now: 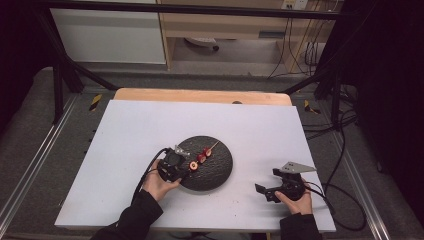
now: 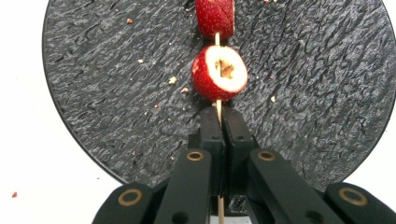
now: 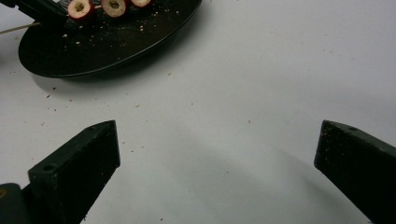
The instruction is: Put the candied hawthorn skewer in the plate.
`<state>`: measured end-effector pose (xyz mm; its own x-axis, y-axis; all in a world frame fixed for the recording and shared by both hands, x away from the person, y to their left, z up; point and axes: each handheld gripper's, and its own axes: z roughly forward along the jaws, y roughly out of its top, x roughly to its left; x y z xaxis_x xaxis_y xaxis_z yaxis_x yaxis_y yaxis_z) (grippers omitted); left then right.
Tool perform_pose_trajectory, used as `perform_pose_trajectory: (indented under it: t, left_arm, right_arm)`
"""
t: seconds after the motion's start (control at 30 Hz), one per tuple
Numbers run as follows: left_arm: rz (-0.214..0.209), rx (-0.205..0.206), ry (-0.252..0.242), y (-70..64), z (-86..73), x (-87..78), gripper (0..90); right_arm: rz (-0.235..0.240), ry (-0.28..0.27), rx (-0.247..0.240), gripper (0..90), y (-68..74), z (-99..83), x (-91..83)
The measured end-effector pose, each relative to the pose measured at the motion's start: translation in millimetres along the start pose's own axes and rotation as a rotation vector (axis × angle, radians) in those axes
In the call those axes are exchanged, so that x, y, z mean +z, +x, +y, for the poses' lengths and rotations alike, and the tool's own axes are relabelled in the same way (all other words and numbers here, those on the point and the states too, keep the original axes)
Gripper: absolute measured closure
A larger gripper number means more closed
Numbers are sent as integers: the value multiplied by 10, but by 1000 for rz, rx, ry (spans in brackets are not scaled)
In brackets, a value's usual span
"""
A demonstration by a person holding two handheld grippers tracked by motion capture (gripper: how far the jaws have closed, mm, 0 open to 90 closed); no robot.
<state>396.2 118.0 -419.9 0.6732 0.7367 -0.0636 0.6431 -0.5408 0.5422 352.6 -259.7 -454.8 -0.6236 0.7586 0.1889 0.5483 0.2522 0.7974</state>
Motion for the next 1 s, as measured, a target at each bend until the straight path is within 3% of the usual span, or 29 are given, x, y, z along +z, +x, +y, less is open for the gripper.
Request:
perform_pose_trajectory:
  t: [0.2, 0.4, 0.5, 0.83, 1.0]
  left_arm:
    - [-6, 1, -13, 10, -21, -8, 874]
    - [-25, 9, -71, 58, -70, -99, 760]
    - [-37, 13, -102, 95, -93, -168, 677]
    - [-40, 81, -161, 230, -235, -381, 337]
    - [-56, 75, -178, 348, -370, -467, 193]
  right_arm:
    - [-3, 3, 4, 7, 4, -2, 4]
    - [-5, 4, 4, 8, 2, -3, 9]
    - [-4, 5, 5, 8, 2, -3, 10]
    - [-3, 4, 10, 7, 2, -1, 8]
    - [-2, -1, 11, 7, 2, 1, 7]
